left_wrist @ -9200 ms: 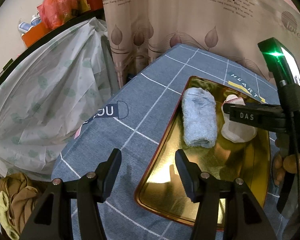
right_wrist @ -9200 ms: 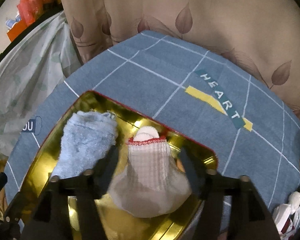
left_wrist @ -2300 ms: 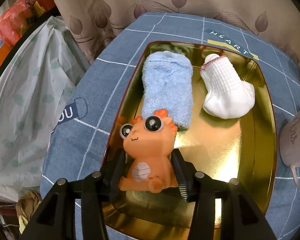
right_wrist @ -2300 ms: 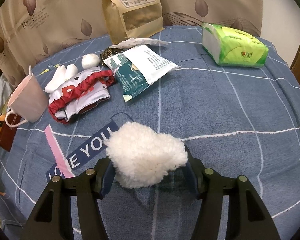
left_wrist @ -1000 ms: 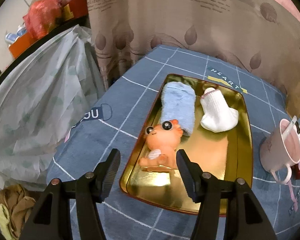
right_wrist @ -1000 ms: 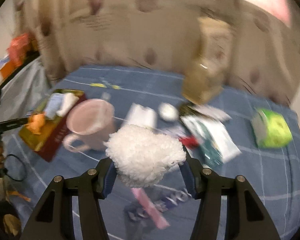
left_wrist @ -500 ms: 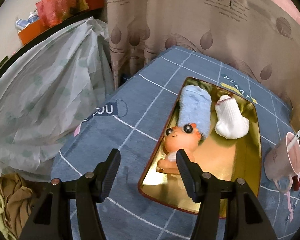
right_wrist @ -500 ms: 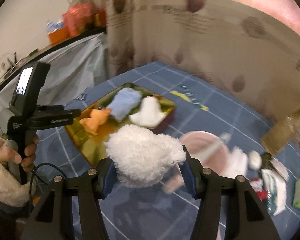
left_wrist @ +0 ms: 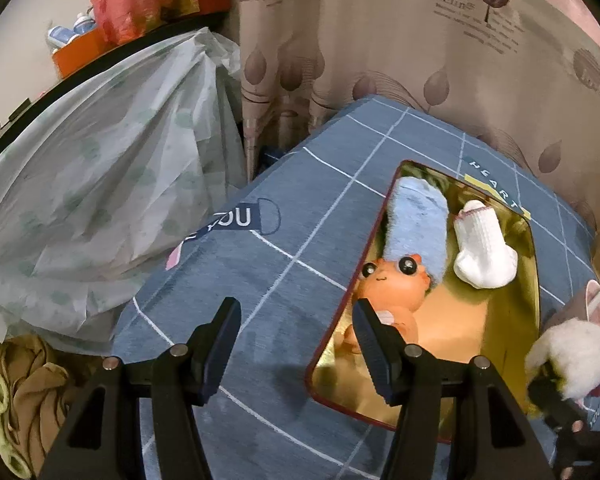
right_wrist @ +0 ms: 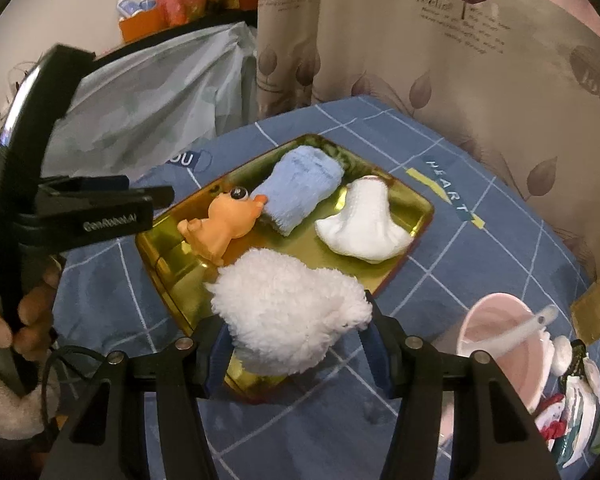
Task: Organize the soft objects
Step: 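Carry the white fluffy sock into the gold tray with the right gripper and release, then return the right gripper to the table and grasp the white-and-green wrapped pack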
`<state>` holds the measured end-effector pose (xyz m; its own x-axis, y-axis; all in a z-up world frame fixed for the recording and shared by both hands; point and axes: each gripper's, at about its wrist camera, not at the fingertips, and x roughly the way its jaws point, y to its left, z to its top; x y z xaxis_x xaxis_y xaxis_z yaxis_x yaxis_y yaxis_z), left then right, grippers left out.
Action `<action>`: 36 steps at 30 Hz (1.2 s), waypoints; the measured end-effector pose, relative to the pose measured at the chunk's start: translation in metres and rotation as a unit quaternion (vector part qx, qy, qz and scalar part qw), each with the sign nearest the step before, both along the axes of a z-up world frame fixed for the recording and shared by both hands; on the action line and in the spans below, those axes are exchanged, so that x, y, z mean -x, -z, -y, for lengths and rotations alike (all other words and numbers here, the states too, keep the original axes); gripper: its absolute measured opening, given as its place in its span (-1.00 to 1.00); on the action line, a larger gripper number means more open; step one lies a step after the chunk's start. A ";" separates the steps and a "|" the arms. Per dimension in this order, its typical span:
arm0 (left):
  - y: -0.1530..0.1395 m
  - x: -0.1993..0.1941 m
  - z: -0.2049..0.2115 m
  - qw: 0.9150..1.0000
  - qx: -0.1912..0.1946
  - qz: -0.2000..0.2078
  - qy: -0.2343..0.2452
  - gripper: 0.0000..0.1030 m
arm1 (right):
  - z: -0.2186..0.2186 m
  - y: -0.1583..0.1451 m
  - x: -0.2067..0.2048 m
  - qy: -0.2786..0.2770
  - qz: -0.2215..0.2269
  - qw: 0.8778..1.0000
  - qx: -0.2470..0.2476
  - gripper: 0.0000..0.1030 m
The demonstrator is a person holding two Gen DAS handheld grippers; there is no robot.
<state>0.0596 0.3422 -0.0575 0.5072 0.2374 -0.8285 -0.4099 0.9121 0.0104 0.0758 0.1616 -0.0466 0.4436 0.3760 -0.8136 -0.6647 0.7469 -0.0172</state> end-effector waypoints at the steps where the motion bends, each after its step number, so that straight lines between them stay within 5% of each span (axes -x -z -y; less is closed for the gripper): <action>1: 0.000 0.000 -0.001 1.000 0.002 0.000 -0.002 0.15 | -0.002 0.002 0.000 -0.002 -0.001 1.000 0.003 0.03; 18: 0.001 0.002 -0.013 1.000 0.018 0.000 -0.016 0.15 | -0.010 0.023 -0.006 0.001 -0.022 1.000 0.014 0.13; 23: 0.002 0.002 -0.013 1.000 0.018 -0.001 -0.014 0.15 | -0.011 0.022 -0.006 0.000 -0.023 1.000 0.010 0.35; 36: 0.002 0.003 -0.011 1.000 0.016 -0.001 -0.014 0.15 | 0.024 -0.013 0.012 0.025 -0.005 0.999 -0.034 0.46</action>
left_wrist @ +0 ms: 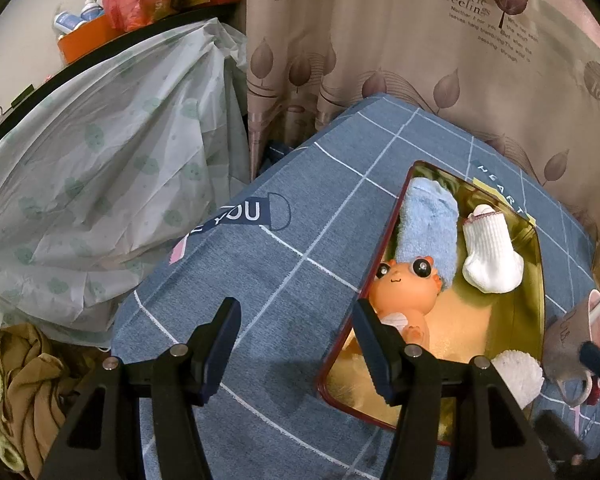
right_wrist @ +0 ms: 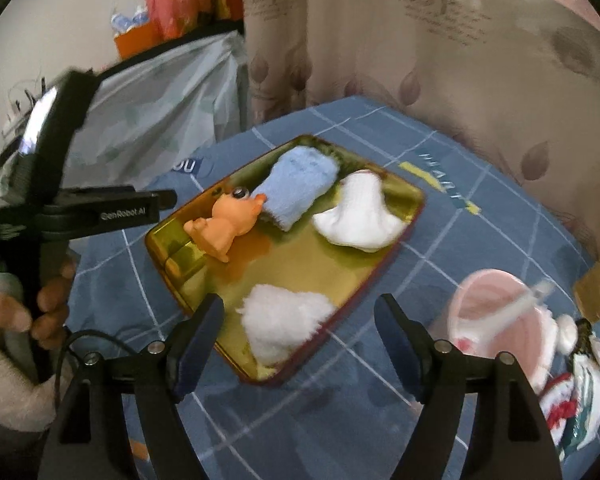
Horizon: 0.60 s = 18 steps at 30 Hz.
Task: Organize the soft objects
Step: 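Return the right gripper to the table and grasp the white-and-green wrapped pack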
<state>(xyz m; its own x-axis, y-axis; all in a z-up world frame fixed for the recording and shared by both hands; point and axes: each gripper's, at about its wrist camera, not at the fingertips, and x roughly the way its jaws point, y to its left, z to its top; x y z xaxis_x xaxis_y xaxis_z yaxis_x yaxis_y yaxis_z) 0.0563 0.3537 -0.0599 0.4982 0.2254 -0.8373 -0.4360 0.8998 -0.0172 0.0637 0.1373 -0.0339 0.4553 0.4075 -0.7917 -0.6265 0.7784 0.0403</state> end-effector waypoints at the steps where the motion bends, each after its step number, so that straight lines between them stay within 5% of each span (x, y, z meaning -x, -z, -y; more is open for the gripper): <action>1: 0.000 0.000 0.001 1.000 -0.001 0.000 0.000 0.15 | 0.008 -0.004 0.001 0.006 0.002 1.000 -0.005 0.47; 9: 0.000 -0.001 0.002 1.000 -0.006 -0.001 0.002 0.15 | 0.111 -0.022 -0.007 0.111 0.025 0.993 -0.008 0.59; 18: -0.001 -0.003 0.008 1.000 -0.019 -0.003 0.010 0.15 | 0.256 -0.009 -0.039 0.240 0.026 0.969 0.055 0.84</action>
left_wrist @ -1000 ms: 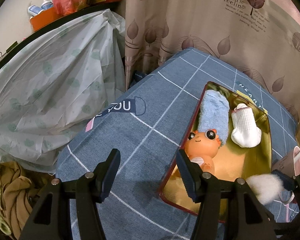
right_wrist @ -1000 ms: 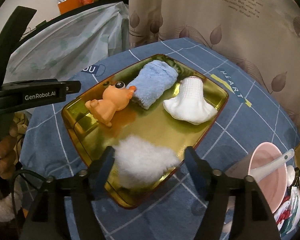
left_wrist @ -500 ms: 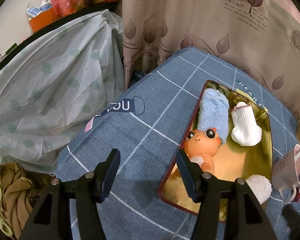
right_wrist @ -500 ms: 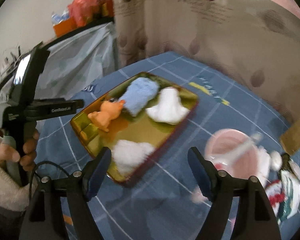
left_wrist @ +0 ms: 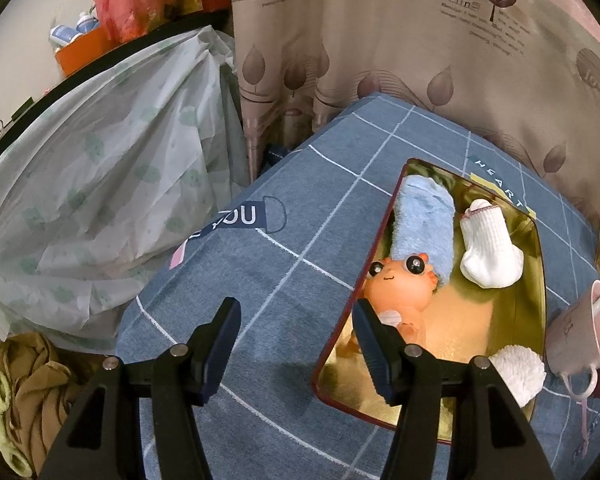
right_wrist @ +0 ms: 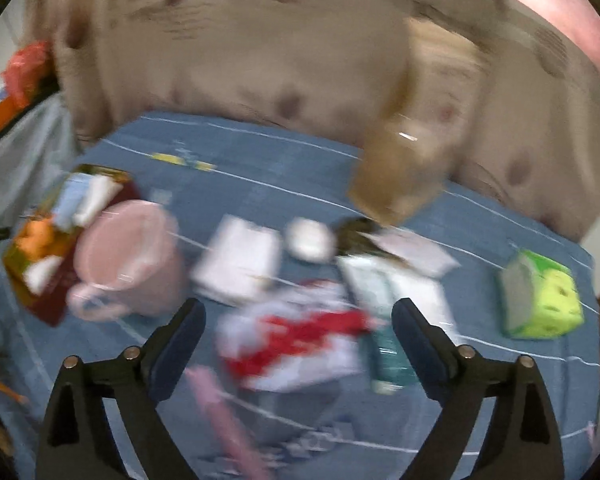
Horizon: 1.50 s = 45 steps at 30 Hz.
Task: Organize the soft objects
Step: 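Return the right gripper to the table and grasp the white-and-green wrapped pack, then grasp the red-and-white ruffled cloth with the left gripper while the right gripper holds the pack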
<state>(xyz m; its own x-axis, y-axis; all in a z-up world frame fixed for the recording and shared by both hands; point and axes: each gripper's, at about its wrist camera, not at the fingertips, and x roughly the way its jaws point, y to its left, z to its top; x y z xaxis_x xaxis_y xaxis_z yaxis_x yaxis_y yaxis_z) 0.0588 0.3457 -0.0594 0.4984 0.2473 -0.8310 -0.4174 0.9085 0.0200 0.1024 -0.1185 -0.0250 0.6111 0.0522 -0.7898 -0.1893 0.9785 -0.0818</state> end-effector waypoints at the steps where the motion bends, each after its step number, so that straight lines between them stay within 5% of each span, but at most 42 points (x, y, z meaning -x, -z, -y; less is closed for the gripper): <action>1: 0.000 0.000 0.001 1.000 -0.001 0.001 0.002 0.15 | 0.012 0.003 -0.004 0.007 -0.003 1.000 0.007 0.87; 14: -0.023 0.005 0.050 0.996 -0.037 0.004 0.082 0.15 | 0.080 0.061 -0.036 -0.019 -0.042 0.998 0.053 0.94; 24: -0.064 0.003 0.136 0.978 -0.027 0.025 0.203 0.18 | 0.080 0.090 -0.055 -0.054 -0.030 0.996 0.070 0.94; 30: -0.075 -0.010 0.214 0.954 -0.020 0.029 0.298 0.19 | 0.085 0.099 -0.062 -0.062 -0.014 0.997 0.044 0.92; 34: -0.067 -0.022 0.270 0.933 -0.010 0.017 0.360 0.19 | 0.090 0.098 -0.055 -0.074 -0.015 0.997 0.000 0.47; 45: -0.017 -0.049 0.371 0.884 0.036 -0.048 0.464 0.19 | 0.128 0.096 -0.005 -0.007 -0.014 1.000 -0.027 0.36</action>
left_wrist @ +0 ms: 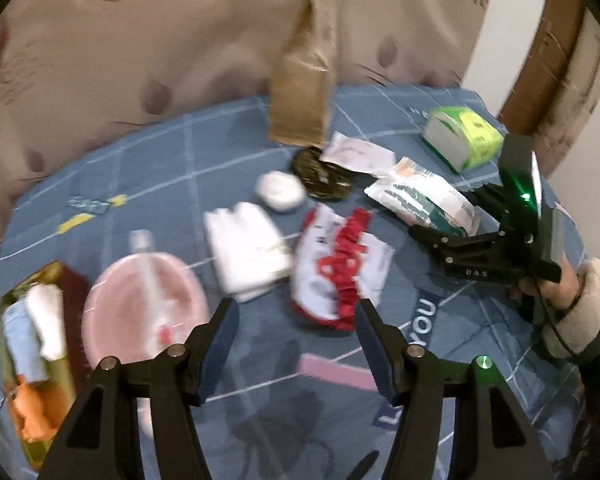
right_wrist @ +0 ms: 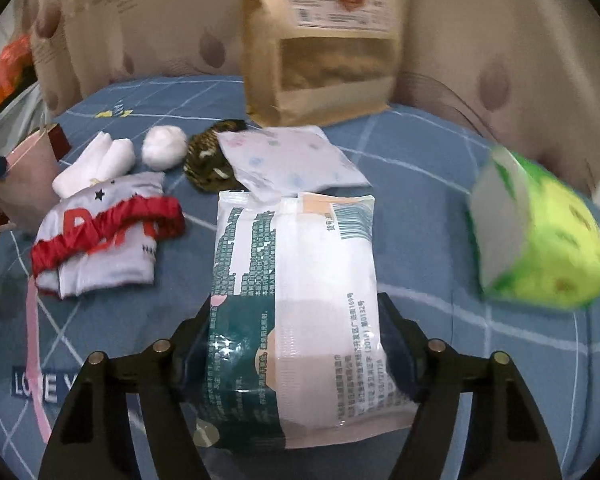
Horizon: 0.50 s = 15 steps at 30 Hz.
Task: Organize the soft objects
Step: 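Grasp the red-and-white ruffled cloth with the left gripper while the right gripper holds the pack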
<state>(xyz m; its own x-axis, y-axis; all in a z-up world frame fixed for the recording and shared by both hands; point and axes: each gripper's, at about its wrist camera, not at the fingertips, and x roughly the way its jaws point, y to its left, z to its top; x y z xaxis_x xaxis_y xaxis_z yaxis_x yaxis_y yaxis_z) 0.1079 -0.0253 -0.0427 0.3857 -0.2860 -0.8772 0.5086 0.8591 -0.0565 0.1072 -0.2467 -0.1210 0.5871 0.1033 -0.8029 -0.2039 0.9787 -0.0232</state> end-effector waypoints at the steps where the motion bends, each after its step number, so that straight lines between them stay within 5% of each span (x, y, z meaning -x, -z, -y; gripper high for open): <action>1: 0.006 -0.003 0.010 1.000 0.003 -0.008 0.009 0.19 | 0.004 0.000 0.005 0.008 -0.001 1.000 -0.004 0.36; 15: 0.056 -0.034 0.084 0.995 -0.053 -0.040 0.077 0.19 | 0.013 0.001 0.017 0.026 -0.003 0.999 -0.021 0.38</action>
